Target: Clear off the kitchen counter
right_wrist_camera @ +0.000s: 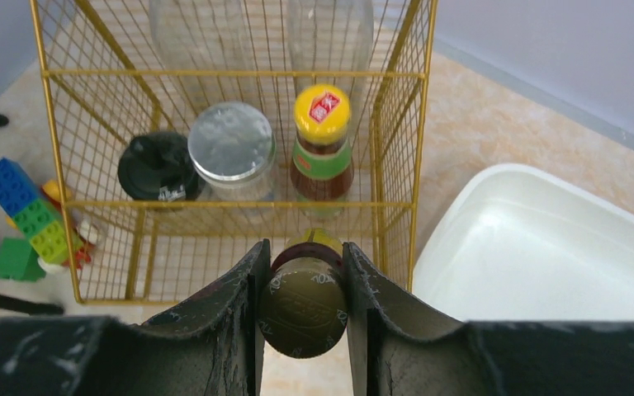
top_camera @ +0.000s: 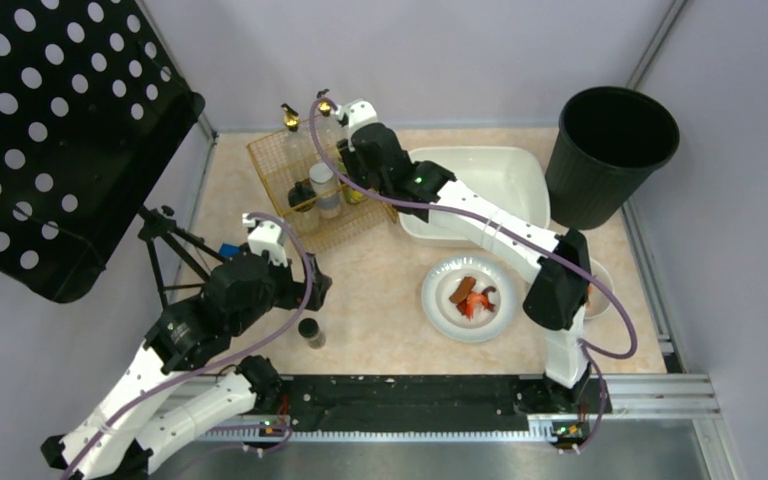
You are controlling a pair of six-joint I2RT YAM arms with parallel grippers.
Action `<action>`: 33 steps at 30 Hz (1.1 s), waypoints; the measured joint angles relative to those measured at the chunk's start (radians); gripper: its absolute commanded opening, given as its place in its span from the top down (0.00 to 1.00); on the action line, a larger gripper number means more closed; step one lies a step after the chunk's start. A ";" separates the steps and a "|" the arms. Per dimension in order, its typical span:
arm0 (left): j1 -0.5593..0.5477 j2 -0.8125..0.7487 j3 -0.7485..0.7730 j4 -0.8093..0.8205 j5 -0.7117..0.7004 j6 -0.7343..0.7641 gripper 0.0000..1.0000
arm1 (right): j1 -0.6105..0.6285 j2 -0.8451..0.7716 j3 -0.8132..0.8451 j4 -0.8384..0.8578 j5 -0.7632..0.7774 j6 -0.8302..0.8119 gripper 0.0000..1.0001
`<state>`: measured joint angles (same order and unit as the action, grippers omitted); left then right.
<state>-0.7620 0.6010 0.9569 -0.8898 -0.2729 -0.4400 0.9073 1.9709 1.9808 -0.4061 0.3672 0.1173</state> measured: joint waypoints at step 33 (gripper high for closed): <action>0.000 0.016 0.000 0.014 0.021 -0.003 0.01 | -0.001 0.095 0.018 -0.003 -0.010 0.016 1.00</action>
<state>-0.7620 0.6167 0.9569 -0.8757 -0.2516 -0.4431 0.9062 2.0659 1.9984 -0.4088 0.3569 0.1333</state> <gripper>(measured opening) 0.990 0.341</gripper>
